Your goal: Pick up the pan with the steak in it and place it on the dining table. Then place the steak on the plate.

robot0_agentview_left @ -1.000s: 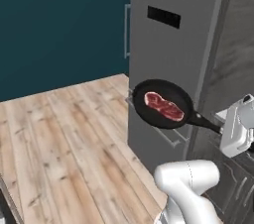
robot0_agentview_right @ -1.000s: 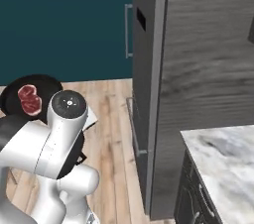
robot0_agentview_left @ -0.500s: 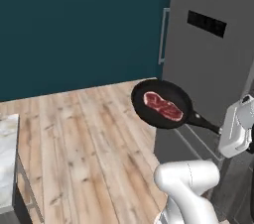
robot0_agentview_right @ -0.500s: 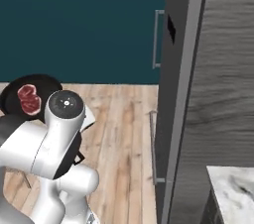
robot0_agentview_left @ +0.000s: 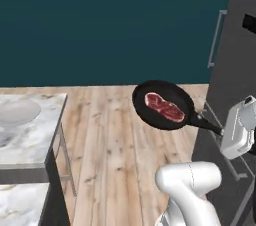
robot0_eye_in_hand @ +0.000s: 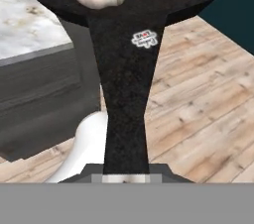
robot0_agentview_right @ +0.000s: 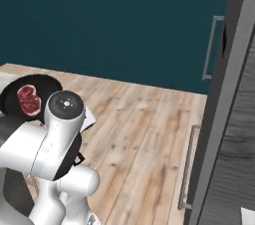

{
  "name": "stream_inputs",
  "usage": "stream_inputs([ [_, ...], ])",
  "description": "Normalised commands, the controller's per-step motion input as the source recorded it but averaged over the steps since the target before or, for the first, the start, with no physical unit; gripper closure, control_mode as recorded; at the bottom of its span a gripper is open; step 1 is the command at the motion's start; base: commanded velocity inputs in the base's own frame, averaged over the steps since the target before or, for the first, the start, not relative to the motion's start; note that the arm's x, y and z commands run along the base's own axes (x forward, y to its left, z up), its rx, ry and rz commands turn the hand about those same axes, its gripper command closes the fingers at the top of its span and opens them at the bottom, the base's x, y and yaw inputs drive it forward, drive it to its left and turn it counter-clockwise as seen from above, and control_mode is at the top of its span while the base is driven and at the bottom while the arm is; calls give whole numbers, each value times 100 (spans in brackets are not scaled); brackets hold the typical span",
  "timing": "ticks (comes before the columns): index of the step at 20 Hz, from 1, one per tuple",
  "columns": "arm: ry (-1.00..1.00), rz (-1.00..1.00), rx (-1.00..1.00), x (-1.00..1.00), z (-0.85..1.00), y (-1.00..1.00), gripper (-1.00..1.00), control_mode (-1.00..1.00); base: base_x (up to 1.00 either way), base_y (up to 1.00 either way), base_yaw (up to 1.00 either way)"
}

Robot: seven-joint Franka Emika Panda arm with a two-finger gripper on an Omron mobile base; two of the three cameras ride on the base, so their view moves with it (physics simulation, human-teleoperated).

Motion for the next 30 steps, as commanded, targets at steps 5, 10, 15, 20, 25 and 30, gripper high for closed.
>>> stream_inputs([
  [5, 0, 0, 0, 0, 0, 0, 100, 100, -6, 0, 50],
  [10, 0, 0, 0, 0, 0, 0, 100, 100, -9, 0, 49],
  [15, 0, 0, 0, 0, 0, 0, 100, 100, -13, 0, 49],
  [20, 0, 0, 0, 0, 0, 0, 100, 100, -11, 0, 46],
  [25, 0, 0, 0, 0, 0, 0, 100, 100, -14, 0, 46],
  [30, 0, 0, 0, 0, 0, 0, 100, 100, -20, 0, 47],
])
